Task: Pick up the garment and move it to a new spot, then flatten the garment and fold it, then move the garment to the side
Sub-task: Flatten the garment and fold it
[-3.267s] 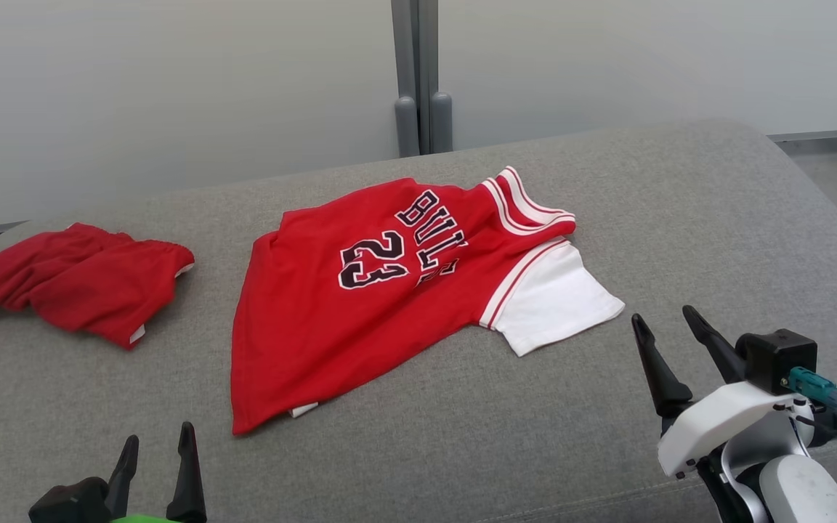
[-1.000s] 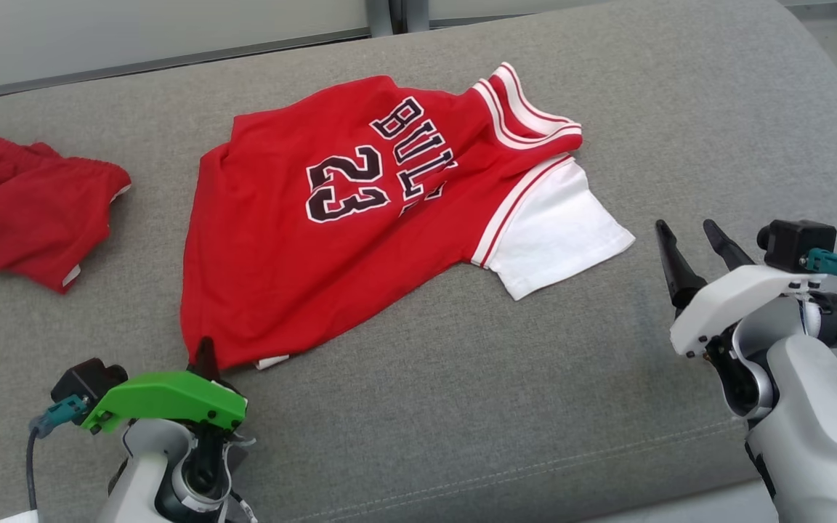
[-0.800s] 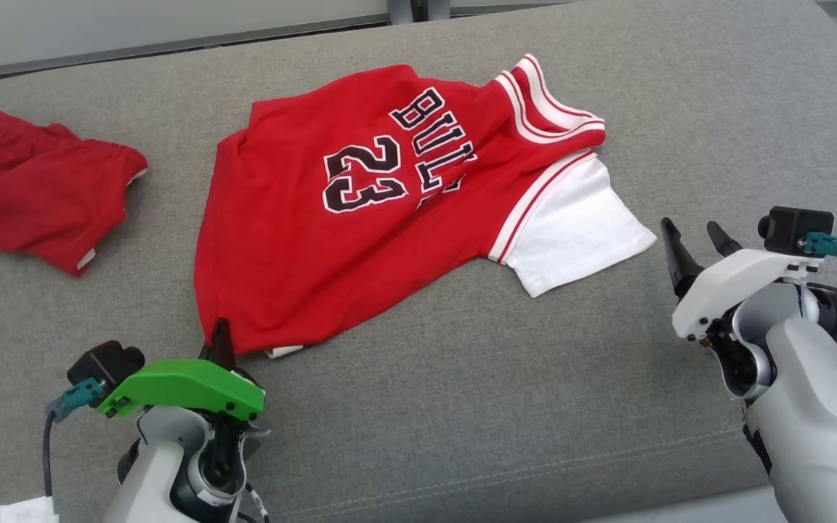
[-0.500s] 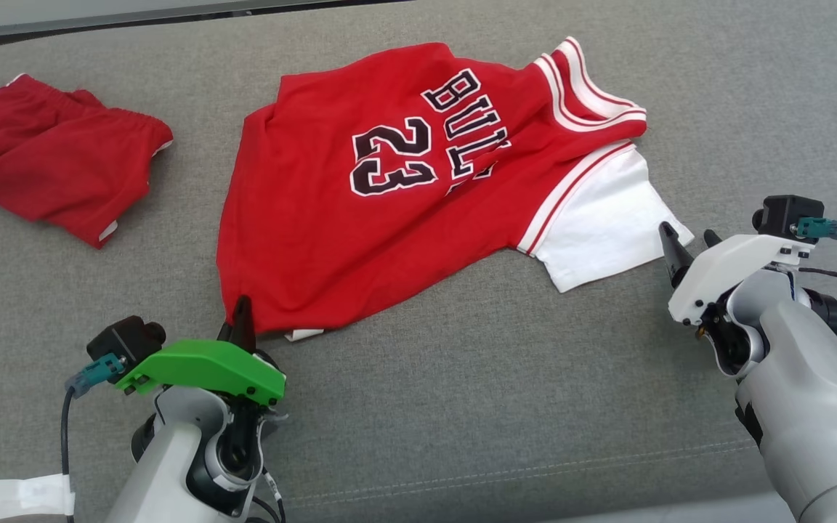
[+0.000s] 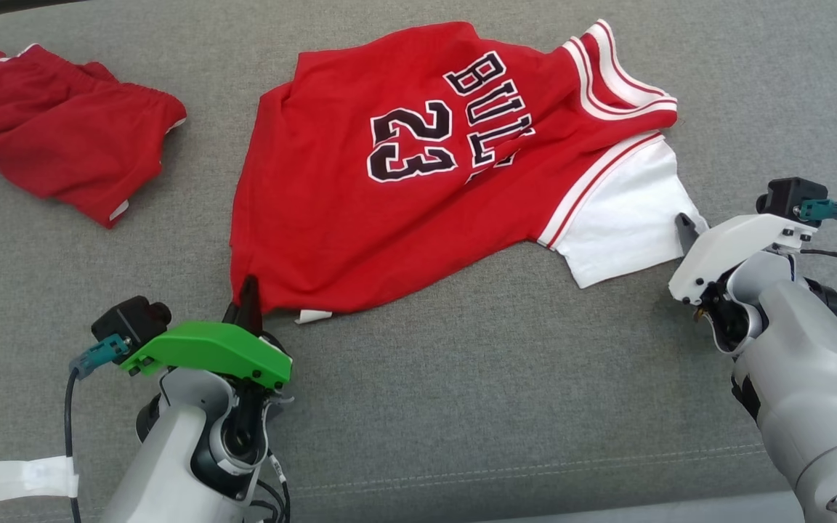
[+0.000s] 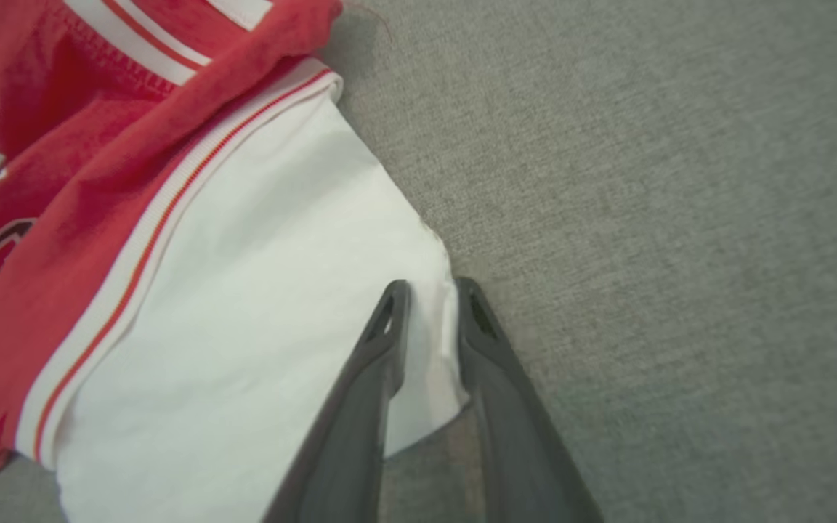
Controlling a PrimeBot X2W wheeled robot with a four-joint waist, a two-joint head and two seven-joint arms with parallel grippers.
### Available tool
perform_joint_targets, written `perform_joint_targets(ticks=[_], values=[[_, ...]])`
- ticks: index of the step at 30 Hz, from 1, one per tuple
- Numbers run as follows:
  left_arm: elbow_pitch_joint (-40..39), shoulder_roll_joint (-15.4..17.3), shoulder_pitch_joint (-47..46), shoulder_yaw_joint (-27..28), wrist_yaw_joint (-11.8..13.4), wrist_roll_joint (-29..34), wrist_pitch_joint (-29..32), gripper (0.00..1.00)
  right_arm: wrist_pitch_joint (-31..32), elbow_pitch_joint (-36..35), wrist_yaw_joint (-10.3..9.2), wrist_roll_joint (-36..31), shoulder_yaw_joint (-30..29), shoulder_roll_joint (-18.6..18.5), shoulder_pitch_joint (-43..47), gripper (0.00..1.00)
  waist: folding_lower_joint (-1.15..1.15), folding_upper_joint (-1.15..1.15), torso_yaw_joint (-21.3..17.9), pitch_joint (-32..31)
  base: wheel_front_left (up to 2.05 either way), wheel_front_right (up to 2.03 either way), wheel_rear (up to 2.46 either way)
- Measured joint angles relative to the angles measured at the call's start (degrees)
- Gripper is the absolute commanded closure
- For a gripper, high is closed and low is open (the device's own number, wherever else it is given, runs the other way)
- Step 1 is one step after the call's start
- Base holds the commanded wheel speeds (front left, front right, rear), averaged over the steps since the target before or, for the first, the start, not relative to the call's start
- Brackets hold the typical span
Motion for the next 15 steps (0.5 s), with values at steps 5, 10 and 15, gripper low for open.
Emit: perform_joint_targets(ticks=[5, 10, 15], values=[[0.2, 0.0, -0.5, 0.1, -0.3, -0.1, 0.3, 1.00, 0.1, 1.9, 0.00, 1.9, 0.2, 0.4, -1.1, 1.00, 0.00, 0.00, -0.1, -0.1, 0.00, 0.00, 0.00], [-0.4, 0.1, -0.7, 1.3, -1.0, -1.4, 0.5, 1.00, 1.0, 0.7, 0.00, 7.3, -0.4, 1.5, -1.2, 1.00, 0.00, 0.00, -0.8, -0.8, 0.00, 0.00, 0.00], [-2.6, 0.3, -0.7, 3.4, -1.6, -4.2, 1.5, 1.00, 4.3, -5.0, 0.00, 15.2, -1.3, 2.0, -1.1, 1.00, 0.00, 0.00, -1.8, -2.1, 0.00, 0.00, 0.00]])
